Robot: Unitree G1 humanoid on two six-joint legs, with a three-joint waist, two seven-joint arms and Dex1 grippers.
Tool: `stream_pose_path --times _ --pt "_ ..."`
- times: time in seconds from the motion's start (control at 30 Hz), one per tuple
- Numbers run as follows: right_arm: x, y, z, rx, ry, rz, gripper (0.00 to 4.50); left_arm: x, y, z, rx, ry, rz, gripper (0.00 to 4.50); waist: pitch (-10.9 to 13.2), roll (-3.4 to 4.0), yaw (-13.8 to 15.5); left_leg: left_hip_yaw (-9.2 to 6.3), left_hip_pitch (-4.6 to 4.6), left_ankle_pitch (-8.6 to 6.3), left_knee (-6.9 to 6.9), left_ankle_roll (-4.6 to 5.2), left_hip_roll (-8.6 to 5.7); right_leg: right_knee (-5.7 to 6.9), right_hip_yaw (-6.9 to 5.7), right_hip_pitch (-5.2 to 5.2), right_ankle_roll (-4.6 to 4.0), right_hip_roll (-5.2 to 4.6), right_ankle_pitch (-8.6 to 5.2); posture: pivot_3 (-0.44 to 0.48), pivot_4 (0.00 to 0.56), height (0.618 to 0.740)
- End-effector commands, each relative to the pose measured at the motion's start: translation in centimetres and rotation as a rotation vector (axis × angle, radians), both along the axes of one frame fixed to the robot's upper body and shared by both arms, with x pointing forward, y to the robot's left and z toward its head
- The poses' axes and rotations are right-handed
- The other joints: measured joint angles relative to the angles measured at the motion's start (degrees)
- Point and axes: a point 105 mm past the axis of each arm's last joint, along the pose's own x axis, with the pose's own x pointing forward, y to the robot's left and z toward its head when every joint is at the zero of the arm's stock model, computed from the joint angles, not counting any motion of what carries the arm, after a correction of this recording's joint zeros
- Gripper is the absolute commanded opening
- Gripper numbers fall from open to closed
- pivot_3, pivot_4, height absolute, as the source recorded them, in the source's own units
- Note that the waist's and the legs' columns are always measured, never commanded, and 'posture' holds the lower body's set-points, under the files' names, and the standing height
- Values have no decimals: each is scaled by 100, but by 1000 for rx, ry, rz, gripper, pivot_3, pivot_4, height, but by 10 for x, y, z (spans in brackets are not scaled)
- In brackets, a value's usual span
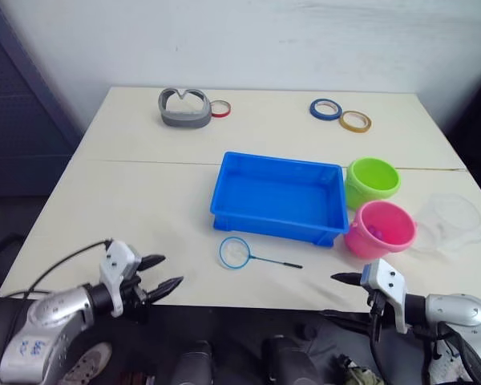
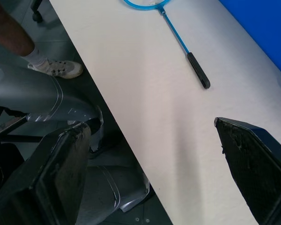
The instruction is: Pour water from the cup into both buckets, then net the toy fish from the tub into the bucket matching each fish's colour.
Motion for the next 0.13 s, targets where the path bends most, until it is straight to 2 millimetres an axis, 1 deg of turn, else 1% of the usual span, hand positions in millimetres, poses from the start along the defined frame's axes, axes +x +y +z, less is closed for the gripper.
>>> stream_pose_path --times 0.03,0.13 --pt "6 -7 7 -7 -59 -35 4483 0 6 3 -2 -45 61 3895 0 0 18 0 -1 -1 0 -1 1 -1 0 0 -5 0 -2 0 150 740" --pt "7 -10 6 -9 -60 -48 4483 0 6 3 -29 -50 78 3895 0 0 51 0 -4 2 -2 5 1 -9 -2 -1 -5 -4 -2 0 150 740"
